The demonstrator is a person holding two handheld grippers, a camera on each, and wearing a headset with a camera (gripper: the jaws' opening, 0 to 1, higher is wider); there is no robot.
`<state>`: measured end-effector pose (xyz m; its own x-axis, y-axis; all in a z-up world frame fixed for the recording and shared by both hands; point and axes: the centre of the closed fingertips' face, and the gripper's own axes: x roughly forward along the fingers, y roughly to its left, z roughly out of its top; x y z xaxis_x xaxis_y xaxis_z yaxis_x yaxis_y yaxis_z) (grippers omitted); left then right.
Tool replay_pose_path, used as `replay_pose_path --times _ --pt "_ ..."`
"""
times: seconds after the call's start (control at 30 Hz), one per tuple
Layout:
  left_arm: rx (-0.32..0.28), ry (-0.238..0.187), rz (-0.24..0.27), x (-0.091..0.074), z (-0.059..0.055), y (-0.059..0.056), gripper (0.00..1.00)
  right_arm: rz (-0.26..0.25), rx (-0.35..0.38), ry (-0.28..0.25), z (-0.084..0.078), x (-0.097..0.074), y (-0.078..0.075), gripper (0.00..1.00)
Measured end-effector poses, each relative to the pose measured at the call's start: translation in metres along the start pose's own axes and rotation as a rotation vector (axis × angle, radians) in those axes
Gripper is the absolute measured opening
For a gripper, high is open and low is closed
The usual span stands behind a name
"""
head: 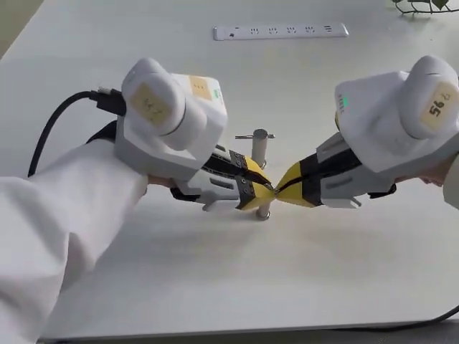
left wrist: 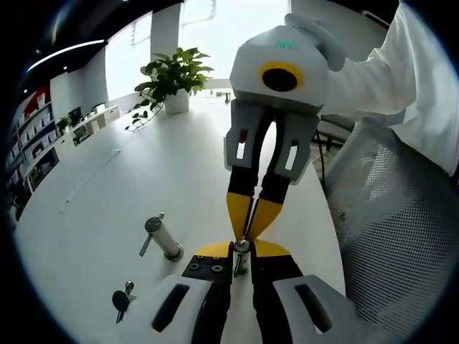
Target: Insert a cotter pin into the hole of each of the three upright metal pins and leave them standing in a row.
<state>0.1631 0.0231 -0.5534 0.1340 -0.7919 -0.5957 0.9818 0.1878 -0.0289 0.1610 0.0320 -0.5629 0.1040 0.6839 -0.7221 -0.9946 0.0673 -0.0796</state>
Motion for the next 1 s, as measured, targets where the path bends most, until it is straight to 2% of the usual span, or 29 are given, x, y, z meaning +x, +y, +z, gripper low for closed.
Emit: replay_pose_path --times 0.1,0.23,0.3,0.37,0.5,0.57,0.6,0.67,0.73,0.87,0.97,1.0 --pt "-0.021 -0.001 0.003 0.0 0.0 0.001 0.07 -0.002 0.007 0.0 -0.001 -0.001 0.0 0.0" --pt "-0.006 -0.009 0.005 0.0 0.0 0.0 0.08 -0.007 0.031 -0.006 -0.003 -0.004 0.0 0.0" --pt "-0.022 -0.014 0.017 -0.001 0.0 0.001 0.11 -0.006 0.048 -0.004 -0.005 -0.005 0.001 0.0" --pt "-0.032 -0.027 0.026 -0.004 0.001 0.001 0.18 -0.015 0.06 -0.009 -0.008 -0.007 0.0 0.04" --pt "-0.057 -0.028 0.039 -0.012 -0.004 0.0 0.48 -0.02 0.1 -0.039 -0.007 -0.007 0.004 0.13" --pt "-0.075 -0.056 0.064 -0.016 -0.004 0.002 0.6 -0.017 0.121 -0.059 -0.005 -0.006 0.006 0.13" --pt "-0.102 -0.073 0.053 -0.019 -0.005 0.0 0.66 -0.018 0.135 -0.074 -0.003 -0.006 0.007 0.13" --pt "-0.161 -0.104 0.031 -0.024 -0.007 -0.008 0.72 -0.013 0.15 -0.086 -0.001 -0.004 0.009 0.14" --pt "-0.178 -0.123 0.067 -0.03 -0.011 -0.006 0.79 -0.017 0.157 -0.092 -0.001 -0.002 0.009 0.14" --pt "-0.208 -0.108 0.094 -0.038 -0.024 -0.007 0.97 -0.015 0.177 -0.105 0.001 0.002 0.01 0.14" --pt "-0.216 -0.105 0.094 -0.044 -0.027 -0.01 0.99 -0.017 0.181 -0.105 0.001 0.006 0.01 0.14" --pt "-0.229 -0.121 0.095 -0.048 -0.024 -0.013 0.99 -0.017 0.186 -0.106 0.001 0.007 0.009 0.14"
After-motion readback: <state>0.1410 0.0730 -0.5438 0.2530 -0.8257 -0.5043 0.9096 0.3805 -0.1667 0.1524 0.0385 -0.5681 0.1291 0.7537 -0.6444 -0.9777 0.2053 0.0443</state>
